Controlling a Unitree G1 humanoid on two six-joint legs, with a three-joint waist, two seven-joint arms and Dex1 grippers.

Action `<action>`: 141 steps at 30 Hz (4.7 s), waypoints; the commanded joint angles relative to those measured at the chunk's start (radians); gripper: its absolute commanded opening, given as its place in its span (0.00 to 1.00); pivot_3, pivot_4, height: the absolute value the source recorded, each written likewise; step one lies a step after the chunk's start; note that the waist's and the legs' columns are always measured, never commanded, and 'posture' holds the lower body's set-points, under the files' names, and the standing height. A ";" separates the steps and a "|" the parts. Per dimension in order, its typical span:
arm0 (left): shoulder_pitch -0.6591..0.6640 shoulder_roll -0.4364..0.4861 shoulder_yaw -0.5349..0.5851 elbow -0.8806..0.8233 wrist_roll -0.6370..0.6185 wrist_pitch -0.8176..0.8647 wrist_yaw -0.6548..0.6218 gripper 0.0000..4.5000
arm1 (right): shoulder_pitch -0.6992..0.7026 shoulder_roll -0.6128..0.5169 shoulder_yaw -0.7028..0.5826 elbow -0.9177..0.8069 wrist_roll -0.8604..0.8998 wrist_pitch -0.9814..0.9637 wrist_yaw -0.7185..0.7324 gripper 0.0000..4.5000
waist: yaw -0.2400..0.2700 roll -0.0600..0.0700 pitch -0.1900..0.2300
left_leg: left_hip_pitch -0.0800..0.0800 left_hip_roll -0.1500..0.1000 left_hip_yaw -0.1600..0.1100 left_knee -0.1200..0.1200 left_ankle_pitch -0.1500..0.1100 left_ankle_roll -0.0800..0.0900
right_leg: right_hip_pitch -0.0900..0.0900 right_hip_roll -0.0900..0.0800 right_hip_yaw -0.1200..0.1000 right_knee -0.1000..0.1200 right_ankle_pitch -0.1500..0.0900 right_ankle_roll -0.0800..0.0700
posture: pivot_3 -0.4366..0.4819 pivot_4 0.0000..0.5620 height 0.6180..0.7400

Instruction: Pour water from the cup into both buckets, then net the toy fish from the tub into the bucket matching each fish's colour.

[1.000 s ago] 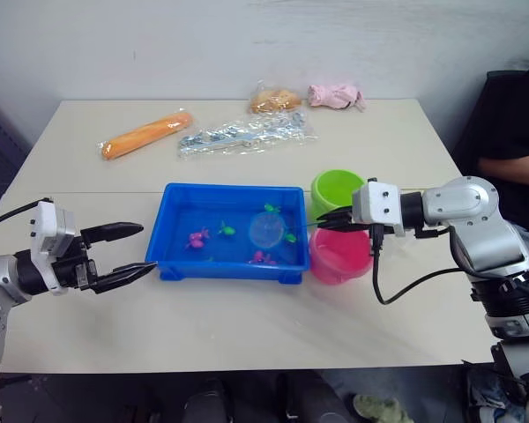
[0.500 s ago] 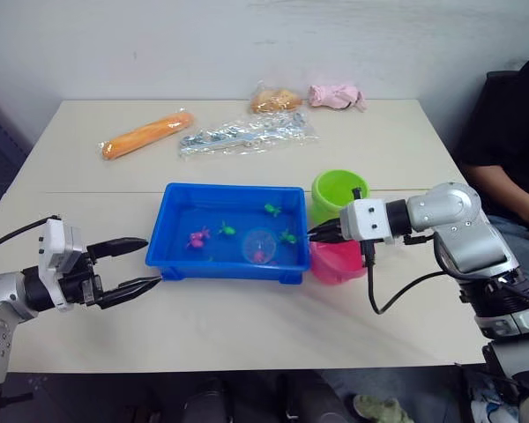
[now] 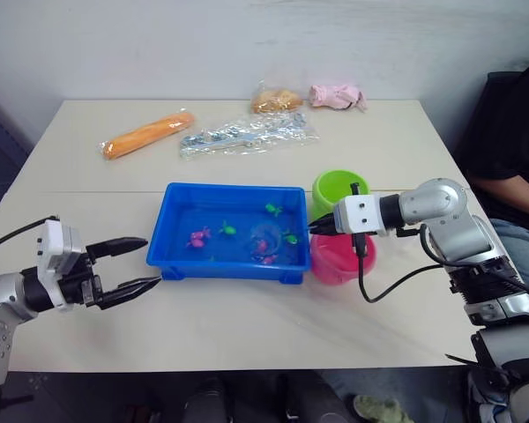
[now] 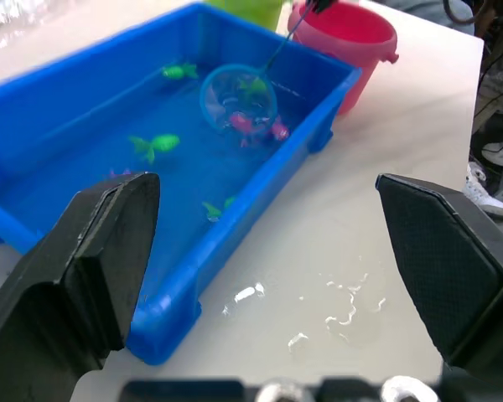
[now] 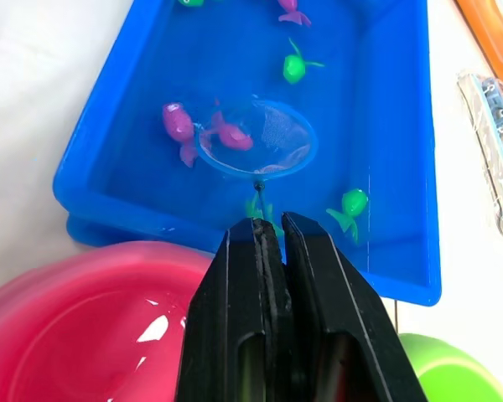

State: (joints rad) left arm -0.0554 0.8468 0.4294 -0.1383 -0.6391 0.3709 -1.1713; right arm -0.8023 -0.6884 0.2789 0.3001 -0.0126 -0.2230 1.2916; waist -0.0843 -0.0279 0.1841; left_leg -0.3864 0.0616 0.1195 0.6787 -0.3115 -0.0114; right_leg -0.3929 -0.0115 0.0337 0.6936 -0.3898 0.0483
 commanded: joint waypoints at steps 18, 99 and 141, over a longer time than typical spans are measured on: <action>-0.258 0.058 -0.161 0.309 0.146 -0.130 -0.120 0.99 | -0.087 -0.002 0.038 0.135 -0.046 -0.248 0.075 0.00 | -0.004 0.001 0.000 | 0.000 0.000 0.000 0.002 0.000 0.000 | -0.001 0.000 0.000 0.002 0.000 0.000 | 0.48 0.27 1.00; -0.420 -0.204 -0.335 0.075 0.047 0.009 -0.057 0.99 | 0.659 -0.262 -0.753 -0.439 0.400 0.357 -0.094 0.00 | 0.010 0.002 0.001 | 0.000 0.000 0.000 0.002 0.000 0.000 | 0.002 0.003 0.002 0.001 0.001 0.001 | 0.48 0.27 1.00; -0.446 -0.293 -0.358 0.161 0.064 -0.055 -0.037 0.99 | 1.063 -0.009 -0.874 -0.315 -0.571 -0.898 -0.912 0.00 | 0.028 0.002 0.001 | 0.019 -0.001 0.002 -0.004 0.001 -0.002 | 0.019 0.004 0.004 -0.004 0.001 0.002 | 0.48 0.27 1.00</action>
State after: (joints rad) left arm -0.4809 0.5584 0.0651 0.0372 -0.5724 0.3288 -1.2129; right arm 0.2550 -0.6967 -0.5908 -0.0017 -0.5576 -1.1116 0.4236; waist -0.0559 -0.0263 0.1849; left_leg -0.3678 0.0611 0.1216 0.6747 -0.3107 -0.0139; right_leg -0.3740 -0.0078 0.0380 0.6891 -0.3890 0.0504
